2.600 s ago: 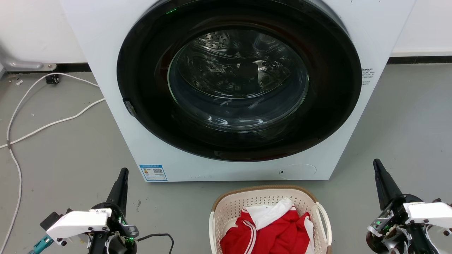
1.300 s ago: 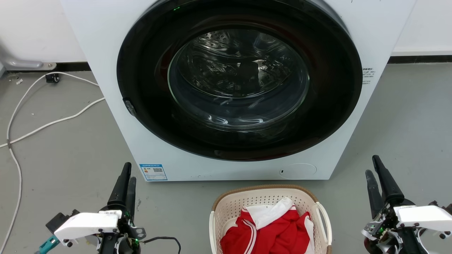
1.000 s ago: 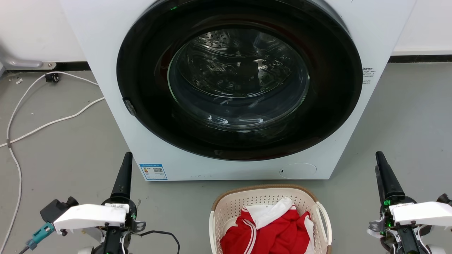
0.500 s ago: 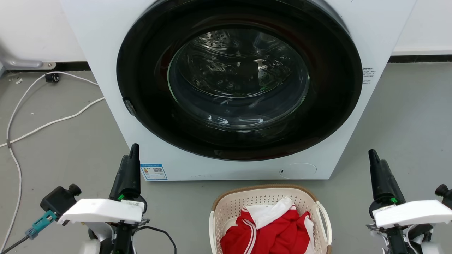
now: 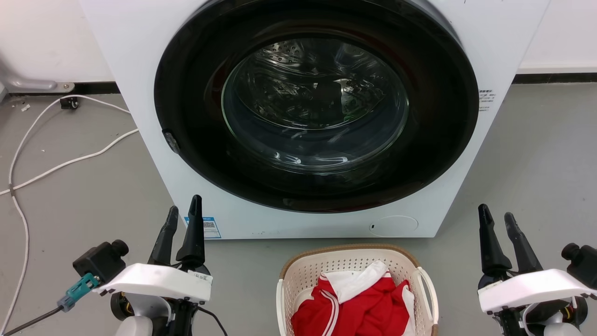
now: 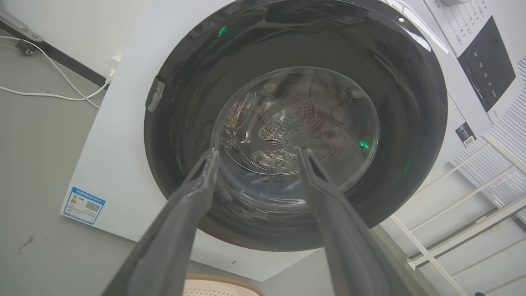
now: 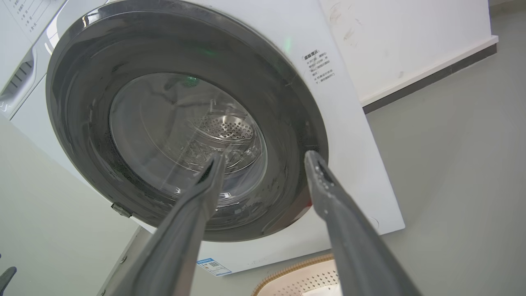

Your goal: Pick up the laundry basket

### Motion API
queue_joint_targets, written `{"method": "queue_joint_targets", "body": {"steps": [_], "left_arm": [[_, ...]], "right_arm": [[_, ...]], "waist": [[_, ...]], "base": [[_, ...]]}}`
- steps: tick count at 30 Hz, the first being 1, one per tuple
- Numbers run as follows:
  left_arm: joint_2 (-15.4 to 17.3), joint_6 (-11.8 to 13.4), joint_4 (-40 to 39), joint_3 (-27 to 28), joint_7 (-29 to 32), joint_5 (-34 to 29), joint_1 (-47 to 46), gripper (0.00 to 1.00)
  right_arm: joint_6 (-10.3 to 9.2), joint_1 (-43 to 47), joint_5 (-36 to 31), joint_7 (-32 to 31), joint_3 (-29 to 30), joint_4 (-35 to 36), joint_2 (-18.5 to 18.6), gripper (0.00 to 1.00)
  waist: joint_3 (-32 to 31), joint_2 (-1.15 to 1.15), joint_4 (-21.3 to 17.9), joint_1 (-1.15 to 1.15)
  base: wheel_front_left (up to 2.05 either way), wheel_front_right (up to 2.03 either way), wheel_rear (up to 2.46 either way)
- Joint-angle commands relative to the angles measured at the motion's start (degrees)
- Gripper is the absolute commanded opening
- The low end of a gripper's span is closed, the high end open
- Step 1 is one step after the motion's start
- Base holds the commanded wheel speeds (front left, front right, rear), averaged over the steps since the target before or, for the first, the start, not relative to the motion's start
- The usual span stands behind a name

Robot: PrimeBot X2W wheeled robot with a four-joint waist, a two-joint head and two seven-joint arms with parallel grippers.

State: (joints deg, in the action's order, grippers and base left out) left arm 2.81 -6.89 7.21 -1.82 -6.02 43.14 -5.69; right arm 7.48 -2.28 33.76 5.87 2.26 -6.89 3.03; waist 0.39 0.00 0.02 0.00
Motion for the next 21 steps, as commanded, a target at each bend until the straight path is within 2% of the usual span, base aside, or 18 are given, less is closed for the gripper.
{"method": "queue_joint_targets", "body": {"steps": [1,21], "left_arm": [[0.2,0.2,-0.6,-0.3,-0.5,-1.6,-0.5,1.0],[0.1,2.3,1.0,-1.8,-3.6,-18.0,-0.4,1.0]], "right_arm": [[0.02,-0.4,-1.9,0.4,-0.1,0.6,0.0,1.0],[0.01,0.4,-17.6,-0.4,0.1,1.3,-0.1,1.0]], "waist": [[0.0,0.0,0.0,0.0],[0.3,0.0,0.2,0.0]], "base": [[0.0,0.0,0.0],[0.0,0.0,0.0]]}}
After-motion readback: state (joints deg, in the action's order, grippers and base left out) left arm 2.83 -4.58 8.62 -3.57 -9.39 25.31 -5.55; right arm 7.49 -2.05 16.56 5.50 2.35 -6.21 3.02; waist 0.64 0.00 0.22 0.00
